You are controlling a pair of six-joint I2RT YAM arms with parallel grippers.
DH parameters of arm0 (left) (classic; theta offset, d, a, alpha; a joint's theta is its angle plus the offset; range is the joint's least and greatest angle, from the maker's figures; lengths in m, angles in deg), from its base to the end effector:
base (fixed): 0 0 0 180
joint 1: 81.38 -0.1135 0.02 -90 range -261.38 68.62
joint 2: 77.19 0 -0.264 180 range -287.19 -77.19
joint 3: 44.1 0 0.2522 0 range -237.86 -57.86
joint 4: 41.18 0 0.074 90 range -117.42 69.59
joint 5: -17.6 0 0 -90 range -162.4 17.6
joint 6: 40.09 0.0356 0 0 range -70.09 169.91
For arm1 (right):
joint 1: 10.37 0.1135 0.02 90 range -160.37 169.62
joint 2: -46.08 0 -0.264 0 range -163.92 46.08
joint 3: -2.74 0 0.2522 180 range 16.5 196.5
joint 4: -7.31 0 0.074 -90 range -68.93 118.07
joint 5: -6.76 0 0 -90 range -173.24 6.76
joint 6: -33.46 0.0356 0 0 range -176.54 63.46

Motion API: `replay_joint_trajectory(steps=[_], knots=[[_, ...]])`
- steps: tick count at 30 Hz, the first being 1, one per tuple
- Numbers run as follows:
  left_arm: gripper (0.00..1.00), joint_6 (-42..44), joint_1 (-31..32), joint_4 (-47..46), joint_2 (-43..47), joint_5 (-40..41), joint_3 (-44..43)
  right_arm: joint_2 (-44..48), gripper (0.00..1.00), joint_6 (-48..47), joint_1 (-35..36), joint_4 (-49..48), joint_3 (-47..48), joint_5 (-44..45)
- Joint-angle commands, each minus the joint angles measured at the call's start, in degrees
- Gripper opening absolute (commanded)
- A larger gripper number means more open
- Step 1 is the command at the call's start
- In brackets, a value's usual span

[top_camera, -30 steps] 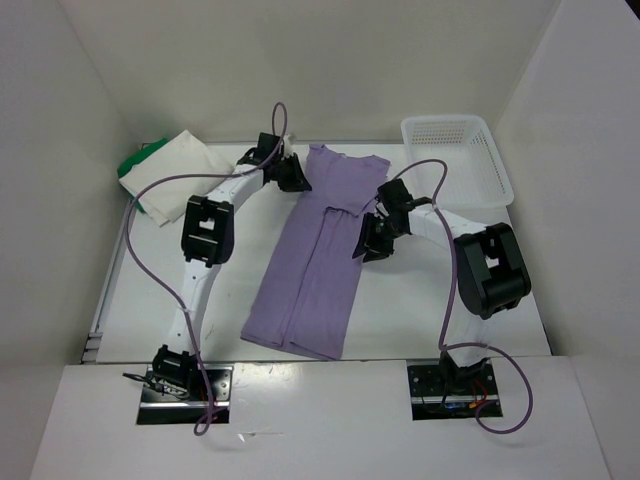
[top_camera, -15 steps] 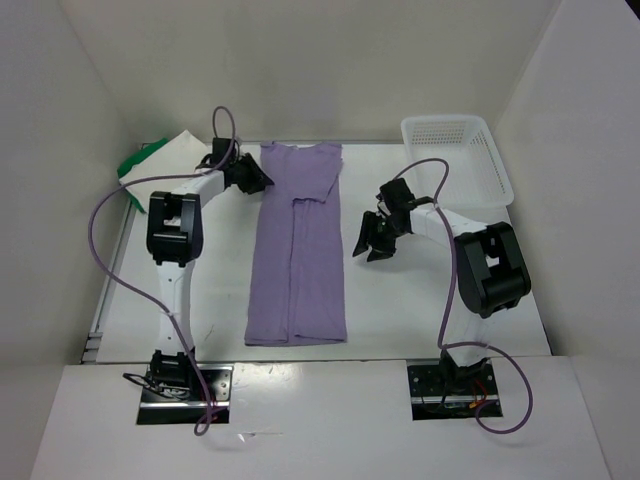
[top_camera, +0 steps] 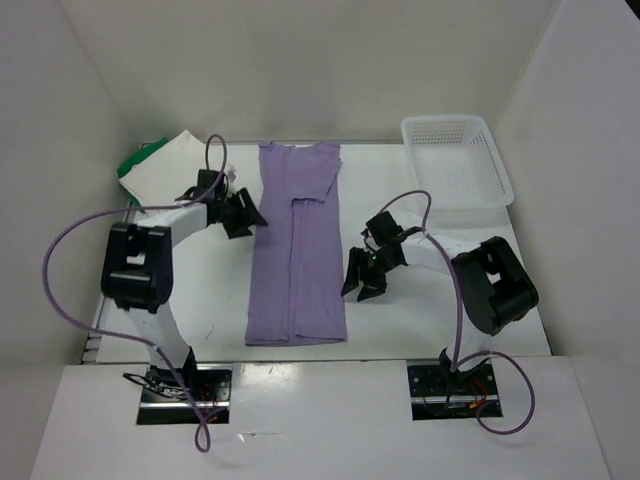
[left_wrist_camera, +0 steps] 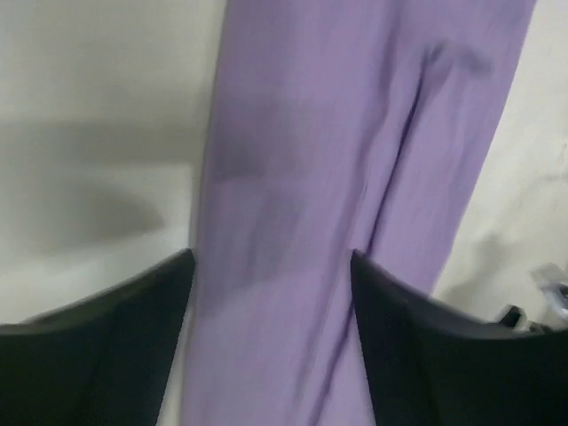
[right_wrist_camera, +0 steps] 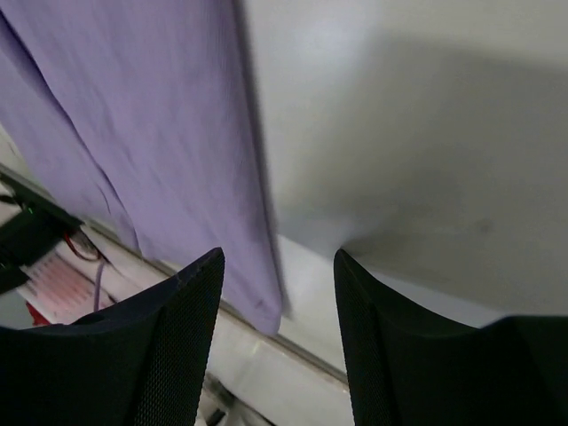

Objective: Fold and stack the t-shirts

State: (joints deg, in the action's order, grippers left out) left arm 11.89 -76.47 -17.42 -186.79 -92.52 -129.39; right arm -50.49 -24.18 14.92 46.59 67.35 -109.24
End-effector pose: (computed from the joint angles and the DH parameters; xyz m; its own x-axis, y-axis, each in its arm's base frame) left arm 0.4076 -0.0473 0.1785 -0.7745 -0.5139 -0.3688 -0.2128 0.7607 -0.6132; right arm 0.2630 0.1415 0.1419 -0.9969 0.0610 -0.0495 0.0262 0.8521 0.5228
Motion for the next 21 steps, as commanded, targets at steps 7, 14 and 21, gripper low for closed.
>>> replay_joint_trajectory(steps=[7, 14, 21], knots=[[0.4, -1.16, 3.68, 23.89, 29.42, 1.66, 26.06, 5.6, 0.59, 7.36, 9.51, -3.81, -8.56, -2.3], [0.45, -6.54, 8.44, 34.39, 32.52, 3.6, 29.78, 8.68, 0.59, 10.7, 10.64, -2.67, -10.77, -1.77], [0.53, -9.7, 13.02, 38.69, 27.0, 5.97, 28.11, 10.0, 0.51, 12.46, 12.58, -2.14, -13.23, -1.77]])
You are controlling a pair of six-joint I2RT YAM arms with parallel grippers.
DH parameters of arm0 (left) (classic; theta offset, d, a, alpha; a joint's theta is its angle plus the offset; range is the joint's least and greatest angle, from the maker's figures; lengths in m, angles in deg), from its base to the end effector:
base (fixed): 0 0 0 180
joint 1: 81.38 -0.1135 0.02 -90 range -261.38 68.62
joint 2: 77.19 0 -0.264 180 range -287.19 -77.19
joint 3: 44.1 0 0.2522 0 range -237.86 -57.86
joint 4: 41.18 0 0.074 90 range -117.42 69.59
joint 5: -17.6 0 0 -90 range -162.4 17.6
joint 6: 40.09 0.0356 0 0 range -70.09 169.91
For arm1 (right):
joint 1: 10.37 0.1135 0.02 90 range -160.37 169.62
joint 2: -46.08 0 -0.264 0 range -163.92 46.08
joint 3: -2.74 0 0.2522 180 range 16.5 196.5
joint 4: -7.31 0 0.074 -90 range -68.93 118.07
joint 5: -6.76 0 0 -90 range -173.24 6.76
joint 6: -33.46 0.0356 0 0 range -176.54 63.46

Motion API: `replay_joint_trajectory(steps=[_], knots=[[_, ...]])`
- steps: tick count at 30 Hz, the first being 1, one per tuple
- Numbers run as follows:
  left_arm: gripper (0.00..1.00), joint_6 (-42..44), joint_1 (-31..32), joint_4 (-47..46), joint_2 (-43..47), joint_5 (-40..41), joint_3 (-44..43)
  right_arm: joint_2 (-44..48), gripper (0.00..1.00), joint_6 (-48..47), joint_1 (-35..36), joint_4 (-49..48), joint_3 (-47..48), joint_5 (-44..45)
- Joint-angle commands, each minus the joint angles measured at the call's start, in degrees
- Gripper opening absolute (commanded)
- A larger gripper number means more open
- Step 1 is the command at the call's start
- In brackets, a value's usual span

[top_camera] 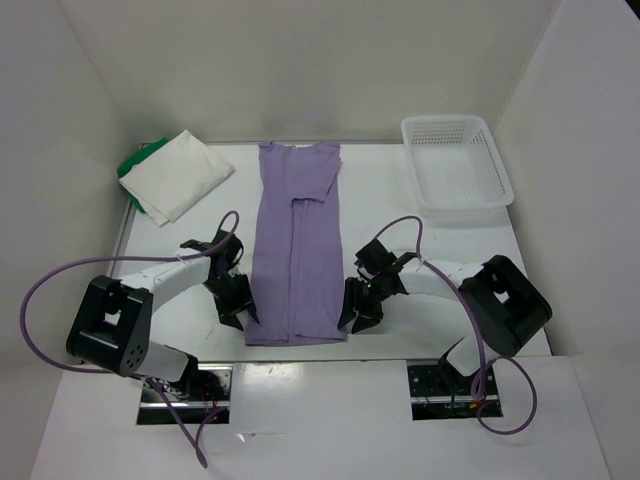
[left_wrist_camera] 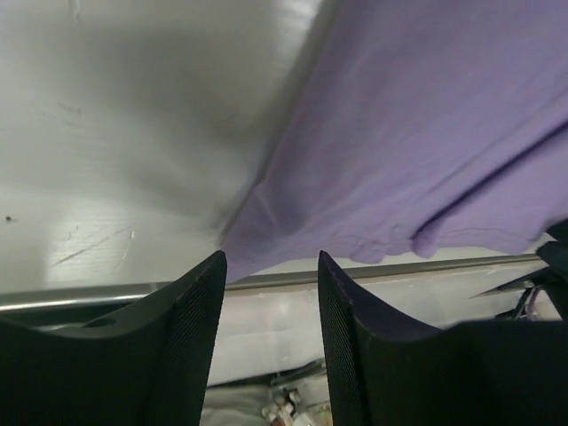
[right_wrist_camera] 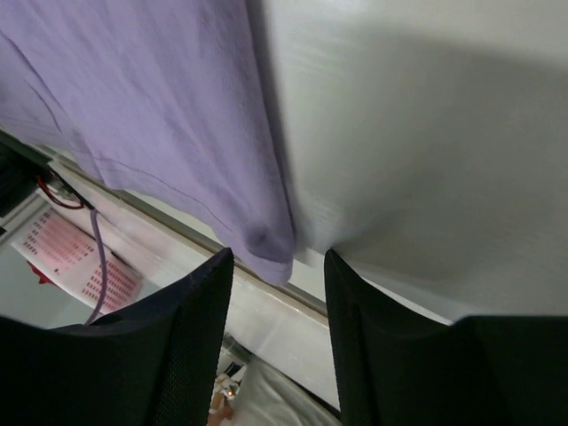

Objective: Fold and stack the t-shirts

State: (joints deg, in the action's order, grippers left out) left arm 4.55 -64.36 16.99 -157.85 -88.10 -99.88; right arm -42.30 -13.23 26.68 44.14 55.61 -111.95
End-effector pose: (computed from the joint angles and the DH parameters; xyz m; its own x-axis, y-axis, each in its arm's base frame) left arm 0.2066 -0.0733 0.1604 -0.8897 -0.4440 0.1061 -0.4554 0.8468 -0.2748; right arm 0.1890 0.1641 0.1306 -0.9956 0.0022 0.0932 0.0525 0.8393 0.5412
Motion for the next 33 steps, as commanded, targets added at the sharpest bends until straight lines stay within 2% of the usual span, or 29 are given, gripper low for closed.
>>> replay_joint_trajectory(steps=[1, 6, 12, 16, 19, 23, 24, 27, 29, 33], knots=[[0.53, -2.88, 0.91, 4.29, -2.56, 1.55, -1.4, 1.81, 0.5, 1.51, 0.82, -0.21, -1.5, 0.94], [0.55, -3.94, 0.91, 4.9, -5.9, -2.39, 1.14, 0.66, 0.48, 0.29, 1.35, 0.39, -0.97, 0.41], [0.46, -5.87, -0.23, 3.67, -5.91, -1.79, 2.03, 0.14, 0.46, -1.29, 1.35, 0.4, -0.97, 0.41], [0.34, -7.1, -0.23, 0.61, -4.6, -4.33, 5.54, -1.18, 0.44, -1.91, 1.35, 0.4, -0.44, -0.73], [0.26, -7.11, -0.23, -0.8, -4.06, -4.86, 6.07, -1.18, 0.38, -1.91, 2.57, -0.13, -0.44, -0.73], [0.16, -4.83, -0.23, -1.42, -4.06, -5.91, 5.46, -1.18, 0.25, -1.39, 2.58, -0.13, -0.45, -0.73], [0.14, -4.82, -0.23, -1.42, -4.06, -5.92, 5.46, -1.18, 0.17, -1.39, 2.58, -0.13, -0.44, -0.73], [0.06, -3.24, -0.23, -1.42, -2.84, -7.4, 4.84, -0.66, 0.04, -1.39, 3.11, 0.65, 0.88, -0.73], [0.0, -2.63, -0.23, -0.11, -2.13, -7.93, 4.23, 0.82, 0.01, -1.39, 3.11, 2.67, 2.62, -0.73], [0.0, -2.01, -0.23, 1.21, -0.99, -7.94, -1.21, 2.77, 0.0, -3.84, 2.59, 9.26, 8.86, 1.81]])
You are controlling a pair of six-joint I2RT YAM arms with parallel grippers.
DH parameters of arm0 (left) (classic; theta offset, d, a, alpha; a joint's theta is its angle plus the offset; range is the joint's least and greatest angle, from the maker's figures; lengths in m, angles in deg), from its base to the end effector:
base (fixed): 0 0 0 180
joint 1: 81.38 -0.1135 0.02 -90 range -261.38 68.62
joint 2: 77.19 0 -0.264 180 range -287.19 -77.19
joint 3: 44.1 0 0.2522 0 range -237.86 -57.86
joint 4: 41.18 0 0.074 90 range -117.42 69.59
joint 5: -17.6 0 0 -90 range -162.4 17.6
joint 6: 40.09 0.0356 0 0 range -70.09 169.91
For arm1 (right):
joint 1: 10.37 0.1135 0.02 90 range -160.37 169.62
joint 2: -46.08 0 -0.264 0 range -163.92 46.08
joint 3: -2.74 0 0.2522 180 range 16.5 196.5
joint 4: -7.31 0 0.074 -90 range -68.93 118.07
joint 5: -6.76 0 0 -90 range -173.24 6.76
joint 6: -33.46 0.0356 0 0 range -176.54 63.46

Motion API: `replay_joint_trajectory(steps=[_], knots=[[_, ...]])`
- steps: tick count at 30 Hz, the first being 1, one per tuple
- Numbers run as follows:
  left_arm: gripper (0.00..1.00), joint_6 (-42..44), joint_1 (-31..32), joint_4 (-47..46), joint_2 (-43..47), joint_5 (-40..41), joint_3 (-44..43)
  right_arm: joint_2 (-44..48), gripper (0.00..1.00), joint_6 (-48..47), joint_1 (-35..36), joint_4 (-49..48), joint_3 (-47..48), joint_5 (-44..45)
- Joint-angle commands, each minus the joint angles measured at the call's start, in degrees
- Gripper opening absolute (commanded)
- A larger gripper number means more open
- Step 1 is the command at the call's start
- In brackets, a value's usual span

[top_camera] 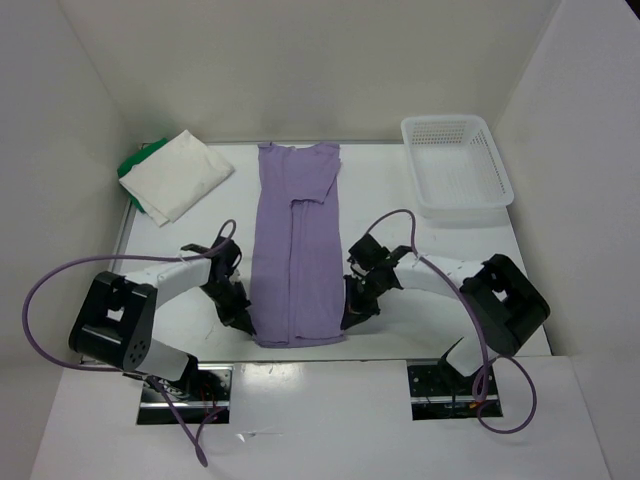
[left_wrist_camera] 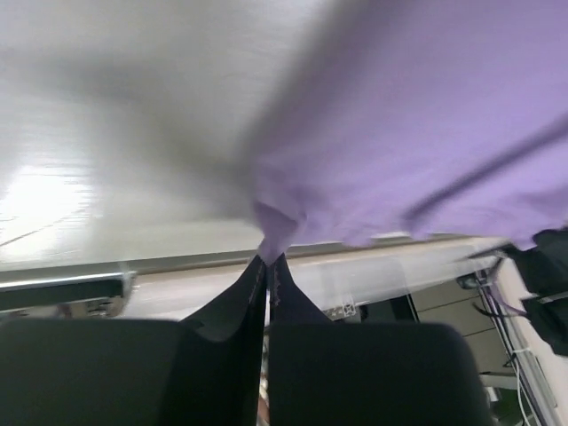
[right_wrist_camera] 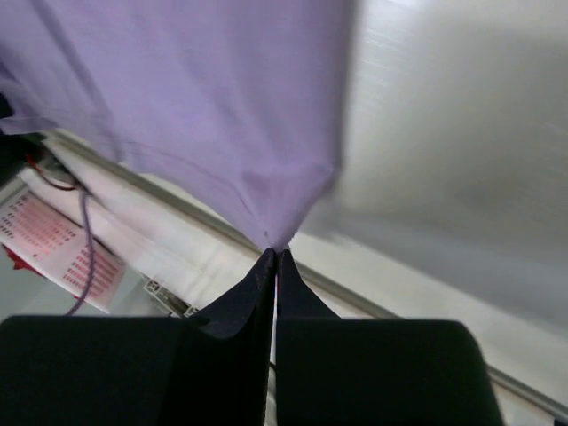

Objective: Fold and stack the t-shirts

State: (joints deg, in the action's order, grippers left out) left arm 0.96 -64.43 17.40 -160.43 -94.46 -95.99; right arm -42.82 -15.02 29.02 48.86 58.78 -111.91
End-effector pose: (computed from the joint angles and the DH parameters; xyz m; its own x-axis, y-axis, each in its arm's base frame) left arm 0.1917 -0.0724 0.1375 -0.8323 -0.4770 0.2824 -0.5436 0.8020 -0.2476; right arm 0.1863 0.1751 0.1392 -0.9925 -0.0624 0.1051 0.0020 0.8516 0.5241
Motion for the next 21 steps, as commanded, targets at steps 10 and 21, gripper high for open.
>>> replay_joint_trajectory(steps=[10, 21], knots=[[0.01, 0.35, -10.97, -10.88, 2.04, -0.52, -18.11, -5.22, 0.0, -10.57, -14.16, 7.63, 25.38, 6.6], [0.03, 1.05, -12.12, -21.09, -20.55, 3.24, -37.8, -23.5, 0.0, -14.8, -21.02, 4.03, 46.47, 8.71]])
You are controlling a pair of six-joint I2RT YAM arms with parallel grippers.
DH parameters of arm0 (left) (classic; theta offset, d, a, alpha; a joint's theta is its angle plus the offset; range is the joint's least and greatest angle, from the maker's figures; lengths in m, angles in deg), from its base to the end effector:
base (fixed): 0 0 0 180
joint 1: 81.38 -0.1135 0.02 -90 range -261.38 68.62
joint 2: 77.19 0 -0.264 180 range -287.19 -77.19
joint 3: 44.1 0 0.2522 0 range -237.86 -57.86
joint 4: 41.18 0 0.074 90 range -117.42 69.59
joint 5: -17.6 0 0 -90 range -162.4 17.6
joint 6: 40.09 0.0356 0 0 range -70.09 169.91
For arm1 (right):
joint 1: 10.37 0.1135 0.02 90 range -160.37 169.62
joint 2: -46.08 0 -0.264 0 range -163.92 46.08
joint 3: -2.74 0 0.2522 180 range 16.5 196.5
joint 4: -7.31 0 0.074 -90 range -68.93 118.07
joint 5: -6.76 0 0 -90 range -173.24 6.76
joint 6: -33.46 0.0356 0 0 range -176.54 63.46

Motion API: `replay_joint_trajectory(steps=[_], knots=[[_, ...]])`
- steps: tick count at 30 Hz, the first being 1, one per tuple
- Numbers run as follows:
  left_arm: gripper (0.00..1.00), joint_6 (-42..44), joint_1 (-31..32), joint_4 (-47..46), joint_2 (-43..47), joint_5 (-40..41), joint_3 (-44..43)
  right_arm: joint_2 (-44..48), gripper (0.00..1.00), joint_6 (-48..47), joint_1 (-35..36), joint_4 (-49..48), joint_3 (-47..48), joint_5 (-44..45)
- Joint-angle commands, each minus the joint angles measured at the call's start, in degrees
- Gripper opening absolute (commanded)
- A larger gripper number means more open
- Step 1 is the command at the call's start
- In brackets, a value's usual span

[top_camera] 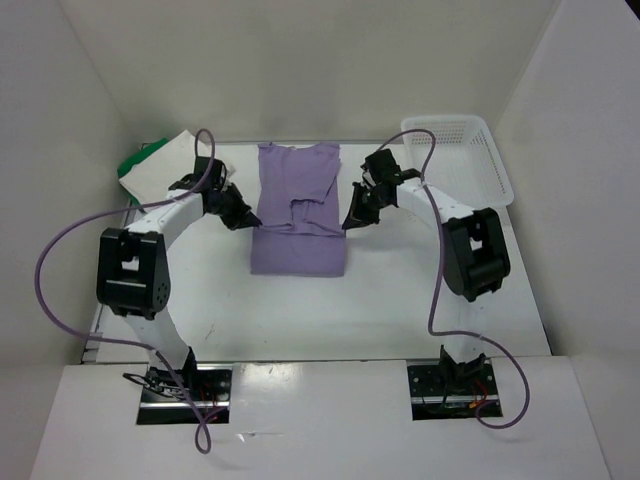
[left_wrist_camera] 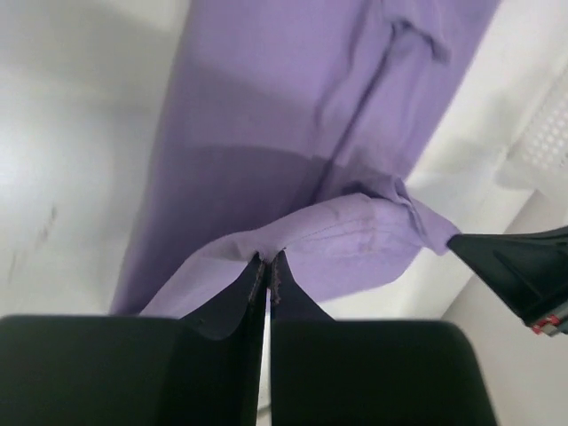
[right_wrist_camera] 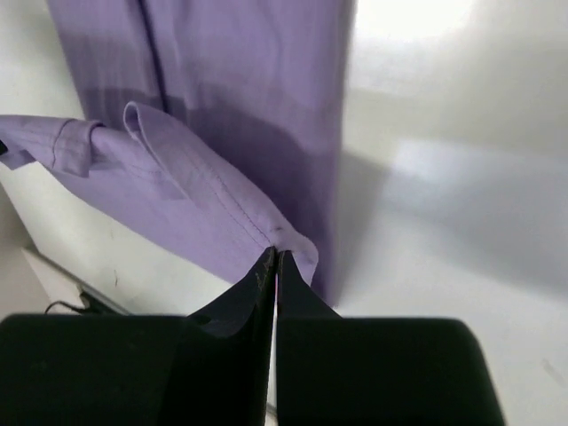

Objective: Fold and stack the t-shirts

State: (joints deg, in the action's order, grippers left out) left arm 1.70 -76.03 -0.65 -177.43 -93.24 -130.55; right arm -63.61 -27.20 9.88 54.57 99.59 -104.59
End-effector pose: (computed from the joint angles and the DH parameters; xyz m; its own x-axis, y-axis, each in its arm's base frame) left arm 0.3716 -0.0475 0.2260 -0.7580 -0.6289 -0.1732 -0.4073 0.6637 -0.6274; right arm 0.3785 0.1535 0.2131 -0.9504 0.1358 -0.2799 -0.0309 0.8540 0.5194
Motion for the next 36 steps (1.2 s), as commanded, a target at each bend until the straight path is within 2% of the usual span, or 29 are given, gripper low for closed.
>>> replay_joint_trajectory(steps=[1, 8, 12, 13, 15, 18, 19, 21, 24, 26, 29, 30, 31, 32, 33, 35, 36], knots=[[0.03, 0.31, -0.51, -3.73, -4.16, 2.64, -4.12, -4.81, 0.0, -2.62, -1.88, -1.68, 6.9, 1.39], [0.07, 0.31, -1.74, -5.67, -11.71, 5.37, -10.63, -14.23, 0.0, -3.33, -2.5, 0.25, 20.51, 2.62], [0.2, 0.83, -1.74, -7.07, -16.99, 4.59, -13.71, -20.46, 0.0, -3.33, -3.02, 1.21, 26.49, 2.62], [0.29, 1.35, -1.74, -7.08, -18.74, 3.97, -14.23, -21.87, 0.0, -3.33, -3.02, 2.79, 29.29, 2.62], [0.39, 1.88, -1.74, -7.6, -19.28, 3.44, -14.94, -23.9, 0.02, -3.33, -3.02, 2.8, 30.72, 2.62], [0.53, 1.89, -1.74, -8.92, -17.63, 3.44, -14.25, -23.38, 0.21, -3.33, -3.02, 2.8, 31.95, 3.41], [0.54, 1.89, -1.74, -10.31, -14.48, 3.44, -13.37, -22.59, 0.32, -3.33, -3.02, 2.8, 31.96, 3.41], [0.54, 1.36, -1.74, -11.99, -11.04, 3.44, -10.39, -19.44, 0.39, -3.33, -3.02, 2.8, 31.44, 3.41], [0.48, 0.66, -0.44, -13.14, -2.79, 2.56, -6.17, -13.22, 0.48, -2.81, -3.02, 1.58, 26.62, 4.03], [0.42, 1.27, 1.15, -12.61, -0.14, 1.78, -1.6, -9.6, 0.54, -2.1, -3.02, 0.17, 19.5, 5.26], [0.41, 0.58, 4.75, -13.23, 2.86, -0.07, 5.41, -3.61, 0.59, -0.6, -3.02, -3.69, 8.87, 2.9], [0.39, -0.13, 6.42, -14.71, 2.86, -0.08, 7.19, -2.12, 0.59, -0.6, -1.28, -4.4, 6.67, 2.19], [0.39, -0.13, 7.04, -15.42, 2.86, -0.69, 8.69, -2.11, 0.53, -0.6, -0.4, -4.4, 3.51, 2.18], [0.39, -0.66, 7.05, -16.47, 2.86, -0.69, 10.01, -2.11, 0.31, -0.6, 0.57, -4.4, 2.44, 1.66], [0.38, -0.66, 7.74, -16.48, 1.56, -0.69, 11.32, -2.11, 0.23, -0.6, 2.32, -4.93, 0.43, 1.66], [0.37, -0.14, 7.75, -17.01, 0.32, -0.17, 11.34, -2.72, 0.15, -0.6, 3.74, -5.63, -0.38, 0.26], [0.37, -0.13, 7.75, -17.01, -0.82, 0.7, 11.34, -3.51, 0.15, -1.39, 4.27, -5.63, -0.38, 0.25]])
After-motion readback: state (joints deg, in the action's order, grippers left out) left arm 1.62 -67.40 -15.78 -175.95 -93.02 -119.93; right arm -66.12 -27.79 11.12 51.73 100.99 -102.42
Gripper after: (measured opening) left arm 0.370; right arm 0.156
